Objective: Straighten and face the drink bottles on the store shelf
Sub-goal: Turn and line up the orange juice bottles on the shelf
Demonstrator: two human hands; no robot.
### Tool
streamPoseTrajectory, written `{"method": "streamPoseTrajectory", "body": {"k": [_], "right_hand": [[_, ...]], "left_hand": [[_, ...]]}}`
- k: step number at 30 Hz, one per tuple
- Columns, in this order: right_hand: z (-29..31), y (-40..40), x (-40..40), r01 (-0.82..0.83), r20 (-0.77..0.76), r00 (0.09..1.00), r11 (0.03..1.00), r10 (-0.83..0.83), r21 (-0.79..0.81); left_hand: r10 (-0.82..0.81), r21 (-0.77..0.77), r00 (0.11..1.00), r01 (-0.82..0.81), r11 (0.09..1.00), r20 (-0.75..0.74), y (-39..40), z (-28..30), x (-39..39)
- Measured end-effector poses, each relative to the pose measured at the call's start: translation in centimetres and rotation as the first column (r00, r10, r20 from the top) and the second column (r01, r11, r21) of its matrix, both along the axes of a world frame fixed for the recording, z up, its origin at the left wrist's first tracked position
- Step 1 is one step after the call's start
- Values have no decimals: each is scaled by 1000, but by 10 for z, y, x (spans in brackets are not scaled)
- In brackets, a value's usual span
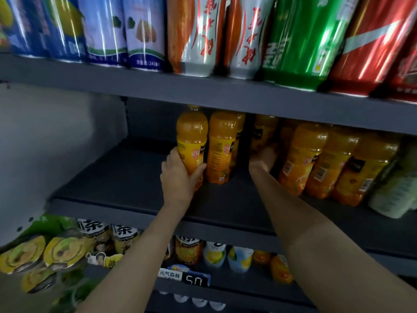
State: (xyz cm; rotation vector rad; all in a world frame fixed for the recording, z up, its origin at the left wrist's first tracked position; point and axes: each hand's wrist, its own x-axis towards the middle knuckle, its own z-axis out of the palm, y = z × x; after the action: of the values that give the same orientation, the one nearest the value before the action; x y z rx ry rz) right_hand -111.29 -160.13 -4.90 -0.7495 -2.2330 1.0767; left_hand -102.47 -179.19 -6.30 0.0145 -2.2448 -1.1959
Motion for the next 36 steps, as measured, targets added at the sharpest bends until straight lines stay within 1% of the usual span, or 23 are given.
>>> {"method": "streamPoseTrajectory", "body": {"k": [3, 5, 8, 12, 17, 19, 20, 21, 22, 23, 24, 25, 26, 27, 28, 29, 30, 31, 32, 33, 34, 35, 36], "right_hand": [[-11, -16, 27, -19, -119, 993, 997, 9, -79], [-16, -22, 50, 12, -173, 985, 998, -23, -65], [-7, -25, 63, -60, -146, 988, 995, 48, -79], [17, -17, 53, -165, -159, 979, 952, 127, -256], [18, -23, 89, -233, -151, 967, 955, 207, -184], [18, -23, 117, -311, -184, 942, 939, 282, -149], [18, -21, 131, -351, -208, 925, 924, 317, -152], [19, -20, 145, -400, -239, 904, 898, 353, -185], [20, -18, 158, -454, -279, 880, 856, 385, -248], [23, -19, 171, -516, -333, 847, 789, 414, -333], [28, -19, 182, -579, -392, 810, 703, 437, -412], [34, -20, 193, -632, -447, 772, 620, 452, -465], [40, -20, 202, -678, -494, 734, 547, 465, -491], [46, -20, 210, -712, -531, 702, 494, 475, -499], [50, -20, 215, -735, -559, 678, 456, 478, -502], [53, -20, 219, -746, -573, 666, 438, 478, -502], [53, -20, 223, -744, -573, 668, 432, 475, -510], [53, -20, 227, -734, -562, 679, 434, 473, -522], [52, -18, 230, -720, -540, 694, 439, 476, -538], [52, -15, 234, -697, -504, 716, 446, 483, -562], [51, -10, 237, -665, -464, 743, 445, 483, -600], [51, -5, 239, -621, -431, 774, 425, 463, -659], [50, -1, 241, -570, -416, 807, 373, 419, -732]], "left_hand": [[-43, 6, 999, 43, 999, 15, -3, 2, 1], [-79, 20, 996, 78, 997, 41, -5, 3, 1], [-126, 30, 990, 124, 992, 69, -8, 7, 2], [-149, 33, 985, 146, 989, 89, -8, 9, 3], [-203, 83, 971, 193, 978, 128, -13, 15, 2], [-131, 71, 988, 126, 990, 77, -15, 14, 17], [-91, 54, 996, 92, 994, -11, -14, 15, 30], [-96, 35, 988, 101, 994, -117, -13, 15, 42], [-167, 0, 969, 170, 986, -182, -11, 16, 54], [-286, -33, 942, 285, 958, -174, -7, 17, 63], [-418, -30, 904, 417, 908, -87, -2, 19, 71], [-539, 54, 840, 536, 843, 70, 3, 23, 78], [-654, 258, 721, 603, 755, 229, 7, 30, 85], [-775, 511, 554, 592, 624, 305, 9, 37, 92], [-866, 709, 407, 515, 481, 292, 11, 43, 99], [-921, 823, 314, 443, 356, 230, 13, 47, 105], [-950, 880, 268, 396, 262, 162, 15, 49, 109], [-959, 903, 260, 375, 210, 115, 16, 48, 112], [-957, 904, 271, 378, 201, 100, 17, 48, 115], [-945, 878, 305, 412, 243, 119, 18, 47, 116], [-919, 815, 359, 477, 329, 161, 19, 47, 118], [-868, 701, 448, 548, 456, 214, 19, 47, 118], [-796, 535, 555, 608, 587, 243, 17, 47, 117]]}}
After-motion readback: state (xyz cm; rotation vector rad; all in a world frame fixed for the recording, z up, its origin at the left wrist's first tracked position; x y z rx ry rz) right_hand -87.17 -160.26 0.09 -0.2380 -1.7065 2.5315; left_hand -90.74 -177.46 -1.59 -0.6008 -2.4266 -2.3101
